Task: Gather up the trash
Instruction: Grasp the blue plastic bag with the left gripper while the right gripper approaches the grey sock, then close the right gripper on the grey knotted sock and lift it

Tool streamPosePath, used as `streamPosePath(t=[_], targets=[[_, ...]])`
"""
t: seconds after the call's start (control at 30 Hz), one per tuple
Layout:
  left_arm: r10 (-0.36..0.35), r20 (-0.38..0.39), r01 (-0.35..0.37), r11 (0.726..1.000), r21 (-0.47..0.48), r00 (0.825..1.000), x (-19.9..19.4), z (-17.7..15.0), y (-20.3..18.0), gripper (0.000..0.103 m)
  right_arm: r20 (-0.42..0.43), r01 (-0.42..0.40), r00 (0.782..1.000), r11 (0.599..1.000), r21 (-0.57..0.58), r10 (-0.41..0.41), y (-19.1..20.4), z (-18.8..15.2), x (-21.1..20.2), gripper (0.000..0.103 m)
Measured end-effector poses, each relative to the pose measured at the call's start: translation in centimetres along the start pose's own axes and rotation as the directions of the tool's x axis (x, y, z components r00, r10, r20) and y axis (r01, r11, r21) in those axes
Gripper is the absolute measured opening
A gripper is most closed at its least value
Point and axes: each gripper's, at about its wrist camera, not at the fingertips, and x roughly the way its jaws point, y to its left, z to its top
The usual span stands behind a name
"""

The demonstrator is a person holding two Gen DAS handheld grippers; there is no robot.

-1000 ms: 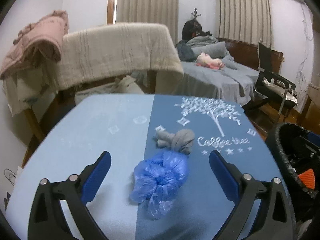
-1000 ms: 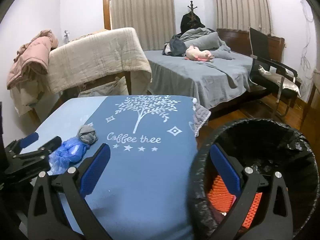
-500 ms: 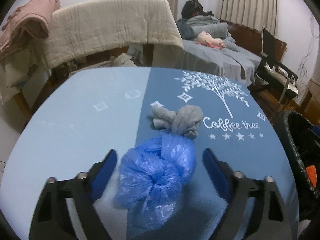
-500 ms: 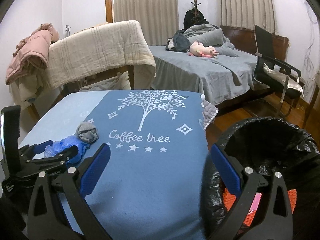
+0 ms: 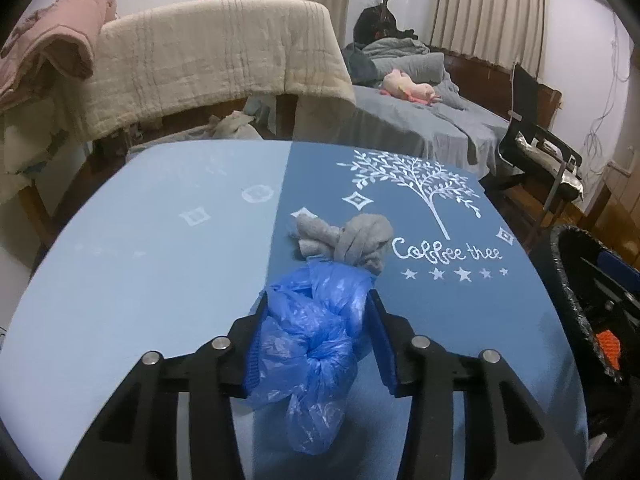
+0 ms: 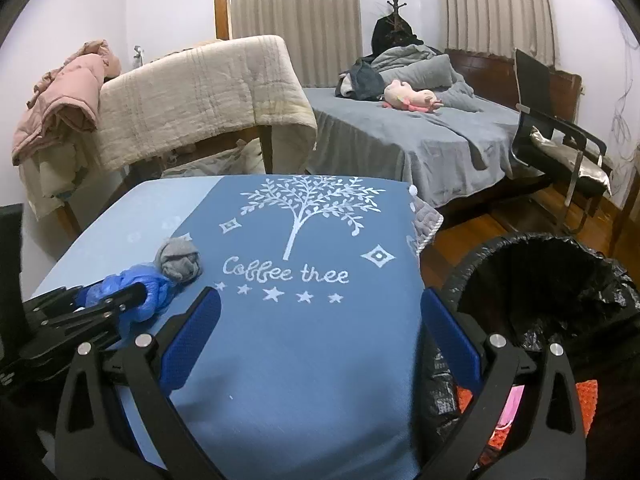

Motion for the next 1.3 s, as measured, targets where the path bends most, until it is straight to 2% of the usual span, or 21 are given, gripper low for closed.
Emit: streamPosePath(t=[0.13,0.23,0.67,0.93,1.23,1.3], targets=[[0.022,0.028,-0.021,1.0,-0.013,0.999,-1.6,0.1,1.2,0.045,0.005,-0.013,1.0,1.0,-0.002,0.013,0.6,0.5,0.3,0.097],[0.063,0.048,-0.062,0.998,-0.021,0.997,-2.1,0.4,2.5,0.045,0.009,-0.026,1.0,1.0,-0.007,0.026,1.4,0.9,0.7,0.097],[0.183,0.064,-0.18,0.982,-0.051,0.981,-1.8,1.0,7.9,0.045,0.004,-0.096,0.995,0.994,-0.045,0.096,6.9,2.7,4.2,0.097],[0.213,0.071,-0.209,0.976,-0.067,0.974,-1.7,0.9,9.6,0.045,-0.031,-0.107,0.994,0.991,-0.085,0.105,10.8,2.6,7.5,0.097],[0.226,0.07,-0.22,0.971,-0.089,0.972,-1.5,1.0,11.2,0.045,-0.103,-0.109,0.99,0.99,-0.092,0.099,12.7,2.4,10.0,0.097],[0.229,0.07,-0.222,0.971,-0.089,0.971,-1.5,1.0,11.2,0.045,-0.124,-0.109,0.987,0.989,-0.097,0.097,13.1,2.5,10.6,0.092]])
